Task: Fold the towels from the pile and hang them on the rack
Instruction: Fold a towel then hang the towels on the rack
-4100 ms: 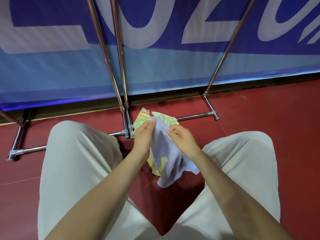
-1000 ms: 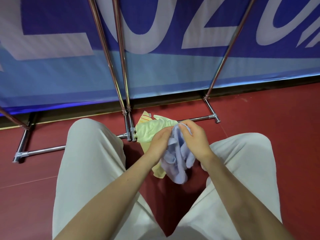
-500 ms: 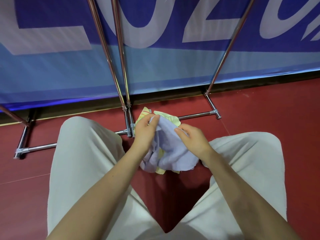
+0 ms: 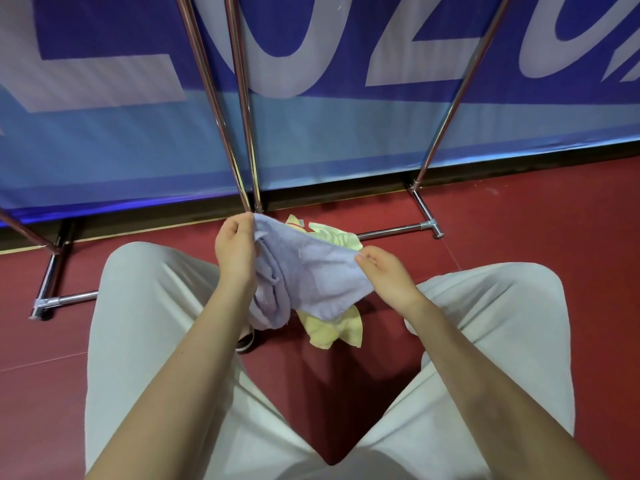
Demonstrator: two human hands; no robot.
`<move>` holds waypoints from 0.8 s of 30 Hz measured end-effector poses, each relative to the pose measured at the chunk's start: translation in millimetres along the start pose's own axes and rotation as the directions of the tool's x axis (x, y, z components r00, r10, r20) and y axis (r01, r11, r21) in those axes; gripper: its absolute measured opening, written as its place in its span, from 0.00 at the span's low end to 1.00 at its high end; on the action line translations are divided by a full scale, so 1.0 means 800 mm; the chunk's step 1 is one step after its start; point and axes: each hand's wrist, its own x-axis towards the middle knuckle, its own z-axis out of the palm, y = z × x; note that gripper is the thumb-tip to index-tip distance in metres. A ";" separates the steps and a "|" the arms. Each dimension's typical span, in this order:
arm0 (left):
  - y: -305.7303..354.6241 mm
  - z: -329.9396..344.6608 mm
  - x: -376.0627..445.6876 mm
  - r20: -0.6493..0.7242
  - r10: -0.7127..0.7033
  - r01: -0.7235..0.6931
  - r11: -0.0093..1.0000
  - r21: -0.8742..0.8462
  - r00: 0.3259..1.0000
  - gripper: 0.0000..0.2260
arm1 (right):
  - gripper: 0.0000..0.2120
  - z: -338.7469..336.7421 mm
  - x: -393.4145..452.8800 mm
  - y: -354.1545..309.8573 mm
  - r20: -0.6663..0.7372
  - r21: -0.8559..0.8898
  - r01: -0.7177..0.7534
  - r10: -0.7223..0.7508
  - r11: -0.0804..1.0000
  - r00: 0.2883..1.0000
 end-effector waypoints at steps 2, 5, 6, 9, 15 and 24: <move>0.002 0.002 -0.001 -0.007 0.001 -0.001 1.000 -0.030 1.000 0.06 | 0.07 0.000 -0.002 -0.003 -0.055 0.160 -0.009 0.018 0.987 0.998; 0.010 0.006 -0.003 0.038 -0.070 0.074 0.993 -0.090 0.997 0.05 | 0.10 0.000 -0.005 -0.011 -0.100 0.354 0.032 0.004 0.935 0.995; 0.011 0.009 -0.005 0.075 -0.121 0.128 0.987 -0.094 0.990 0.05 | 0.09 0.001 -0.006 -0.014 -0.102 0.368 0.044 -0.007 0.929 0.995; 0.008 0.017 -0.011 0.199 -0.190 0.198 0.980 -0.022 0.961 0.05 | 0.09 0.007 -0.009 -0.025 -0.037 0.425 0.016 0.000 0.905 0.999; 0.000 0.031 -0.030 0.311 -0.135 0.118 0.990 0.073 0.941 0.10 | 0.12 0.011 -0.007 -0.033 0.062 0.418 -0.032 0.006 0.908 0.998; -0.011 0.032 -0.030 0.344 -0.155 0.172 0.985 -0.021 0.926 0.05 | 0.08 0.009 -0.009 -0.036 -0.044 0.307 0.133 -0.125 0.942 0.991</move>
